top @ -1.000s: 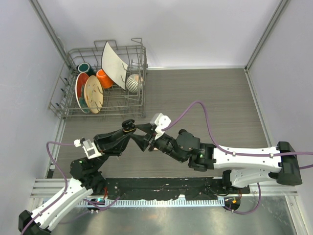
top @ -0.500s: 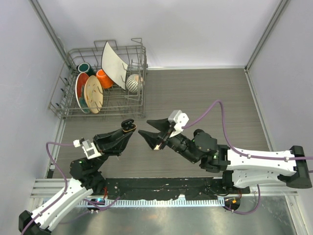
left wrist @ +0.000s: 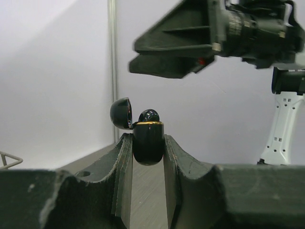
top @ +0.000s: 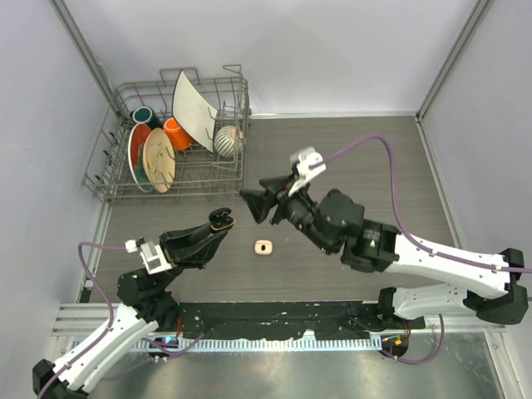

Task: Insert the wireless bluetooth earbuds into the charging case
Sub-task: Place the earbud in the charging case, then close the charging case.

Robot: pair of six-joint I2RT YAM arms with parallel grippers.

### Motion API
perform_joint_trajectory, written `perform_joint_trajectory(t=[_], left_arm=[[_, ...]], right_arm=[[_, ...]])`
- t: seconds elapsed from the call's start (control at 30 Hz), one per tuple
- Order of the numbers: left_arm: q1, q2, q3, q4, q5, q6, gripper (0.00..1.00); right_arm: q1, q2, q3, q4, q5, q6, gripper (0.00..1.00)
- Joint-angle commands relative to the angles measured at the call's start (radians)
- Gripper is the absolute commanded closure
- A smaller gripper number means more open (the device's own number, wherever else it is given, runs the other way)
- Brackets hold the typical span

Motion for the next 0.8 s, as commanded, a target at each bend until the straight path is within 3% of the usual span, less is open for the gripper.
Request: perform_joint_trajectory(t=[0.0, 0.07, 0.2, 0.43, 0.77], left_arm=[[0.002, -0.003, 0.073, -0.031, 0.102, 0.02, 1.0], [0.002, 0.007, 0.09, -0.043, 0.131, 0.02, 1.0], [0.002, 0.027, 0.104, -0.036, 0.171, 0.026, 1.0], [0.002, 0.067, 0.121, -0.037, 0.216, 0.025, 1.0], [0.002, 0.098, 0.123, -0.008, 0.207, 0.02, 1.0]], right_arm=[[-0.164, 0.06, 0.192, -0.267, -0.269, 0.225, 0.4], [-0.25, 0.118, 0.245, -0.344, -0.416, 0.291, 0.42], [-0.264, 0.207, 0.363, -0.428, -0.525, 0.282, 0.48], [-0.263, 0.243, 0.331, -0.407, -0.613, 0.293, 0.62], [-0.258, 0.189, 0.244, -0.356, -0.736, 0.233, 0.75]])
